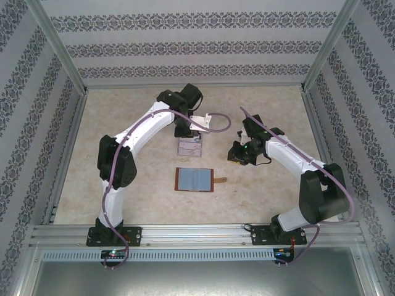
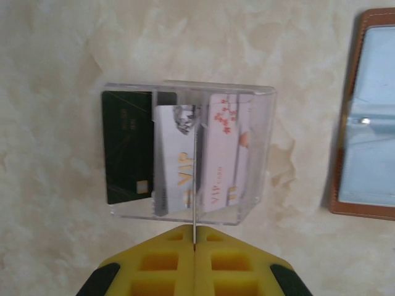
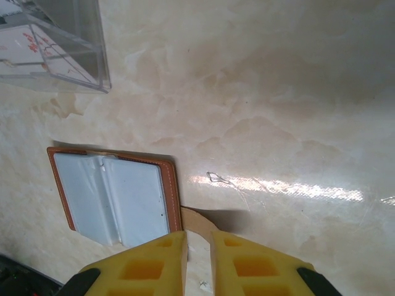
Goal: Take the credit cards out of the card holder
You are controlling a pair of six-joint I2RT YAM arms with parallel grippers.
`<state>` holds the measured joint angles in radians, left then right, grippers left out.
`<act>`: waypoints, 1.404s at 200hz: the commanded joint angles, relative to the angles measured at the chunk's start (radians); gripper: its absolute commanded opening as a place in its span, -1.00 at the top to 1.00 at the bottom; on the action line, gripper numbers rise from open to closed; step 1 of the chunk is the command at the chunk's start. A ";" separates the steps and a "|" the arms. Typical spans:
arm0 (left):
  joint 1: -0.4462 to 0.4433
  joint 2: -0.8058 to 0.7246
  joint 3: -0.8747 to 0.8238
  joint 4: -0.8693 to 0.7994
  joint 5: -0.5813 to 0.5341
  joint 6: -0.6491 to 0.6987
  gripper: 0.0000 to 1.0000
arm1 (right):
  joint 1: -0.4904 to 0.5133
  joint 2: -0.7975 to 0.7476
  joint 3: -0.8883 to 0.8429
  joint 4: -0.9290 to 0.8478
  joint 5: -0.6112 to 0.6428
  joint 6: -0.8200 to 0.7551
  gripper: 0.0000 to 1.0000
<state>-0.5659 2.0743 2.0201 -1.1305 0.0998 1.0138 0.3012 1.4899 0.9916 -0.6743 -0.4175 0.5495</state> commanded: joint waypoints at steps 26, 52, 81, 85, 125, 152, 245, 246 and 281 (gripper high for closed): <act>0.027 0.105 0.128 -0.052 -0.012 0.086 1.00 | -0.022 -0.021 -0.012 -0.015 0.014 -0.007 0.64; 0.036 0.135 0.156 -0.022 -0.013 0.107 1.00 | -0.031 -0.017 -0.019 -0.014 0.013 -0.012 0.63; 0.040 0.172 0.193 -0.024 -0.004 0.118 1.00 | -0.039 -0.010 -0.027 -0.011 0.008 -0.015 0.63; 0.040 0.178 0.197 -0.023 -0.004 0.118 1.00 | -0.039 -0.009 -0.027 -0.010 0.007 -0.015 0.63; 0.041 0.225 0.227 -0.027 -0.003 0.118 1.00 | -0.042 -0.003 -0.027 -0.004 0.003 -0.014 0.64; 0.042 0.245 0.230 -0.031 -0.009 0.116 1.00 | -0.043 0.005 -0.030 -0.005 0.003 -0.019 0.63; 0.044 0.253 0.235 0.101 -0.123 0.082 0.43 | -0.048 0.022 -0.015 -0.005 -0.005 -0.029 0.63; 0.043 0.253 0.235 0.100 -0.124 0.081 0.43 | -0.047 0.022 -0.015 -0.005 -0.006 -0.029 0.63; 0.052 0.245 0.234 0.124 -0.140 0.049 0.38 | -0.050 0.024 -0.011 -0.005 -0.004 -0.031 0.63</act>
<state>-0.5343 2.3161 2.2196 -1.0439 -0.0105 1.0912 0.2634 1.5043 0.9733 -0.6735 -0.4156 0.5419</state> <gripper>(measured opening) 0.300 0.182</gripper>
